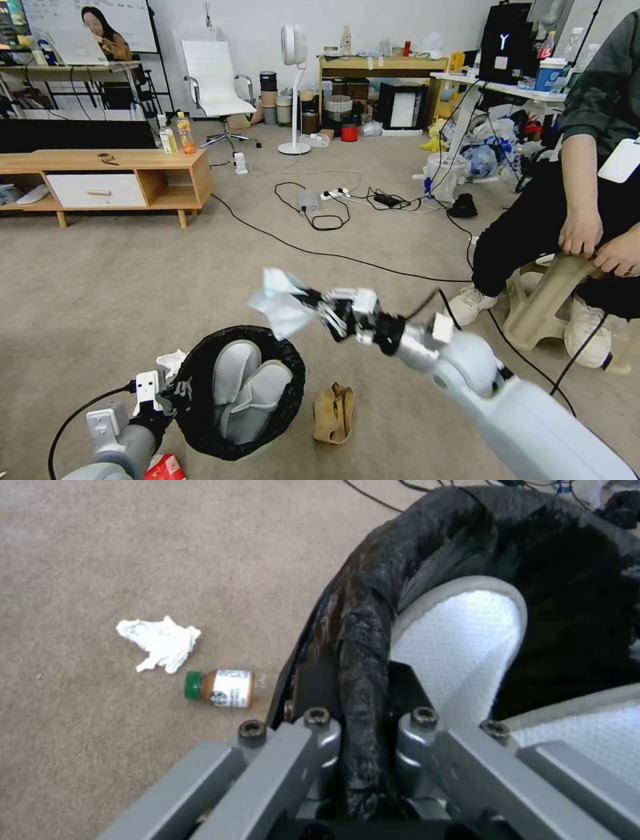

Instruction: Pick up the trash bin and place the garbage on the floor into it.

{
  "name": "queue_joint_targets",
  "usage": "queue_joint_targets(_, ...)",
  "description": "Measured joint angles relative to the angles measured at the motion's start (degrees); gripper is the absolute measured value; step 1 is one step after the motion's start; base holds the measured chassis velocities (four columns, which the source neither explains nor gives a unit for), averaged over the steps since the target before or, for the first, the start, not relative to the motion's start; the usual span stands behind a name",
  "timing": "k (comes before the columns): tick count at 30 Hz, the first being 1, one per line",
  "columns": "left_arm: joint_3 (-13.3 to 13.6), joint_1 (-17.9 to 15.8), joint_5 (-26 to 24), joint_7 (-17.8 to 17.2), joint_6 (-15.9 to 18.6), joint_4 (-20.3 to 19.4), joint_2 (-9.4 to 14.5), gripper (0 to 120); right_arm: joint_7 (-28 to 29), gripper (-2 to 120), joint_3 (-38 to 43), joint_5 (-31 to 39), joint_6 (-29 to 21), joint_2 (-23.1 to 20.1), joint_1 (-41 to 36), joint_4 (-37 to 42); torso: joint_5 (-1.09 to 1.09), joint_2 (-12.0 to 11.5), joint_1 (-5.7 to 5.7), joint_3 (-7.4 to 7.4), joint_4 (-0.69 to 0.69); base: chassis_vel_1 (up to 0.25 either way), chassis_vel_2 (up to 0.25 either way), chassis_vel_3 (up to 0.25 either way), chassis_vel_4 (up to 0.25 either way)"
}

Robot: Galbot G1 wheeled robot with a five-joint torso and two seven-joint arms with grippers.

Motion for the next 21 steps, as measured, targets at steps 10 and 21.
queue_joint_targets(10,0.1,-0.3,-0.1,0.0,0.0,0.7,-0.3,4,1.2,0,-7.8,4.0,-1.8,1.3,5.0,1.9,0.00,0.0,0.00,0.00,-0.01,0.000,0.000,0.000,0.000)
queue_joint_targets(21,0.0,-0.5,-0.5,0.0,-0.1,1.2,-0.3,4,0.6,0,-11.9,0.7,-1.4,-1.1,1.3,0.3,0.01,0.0,0.00,0.00,-0.02,0.000,0.000,0.000,0.000)
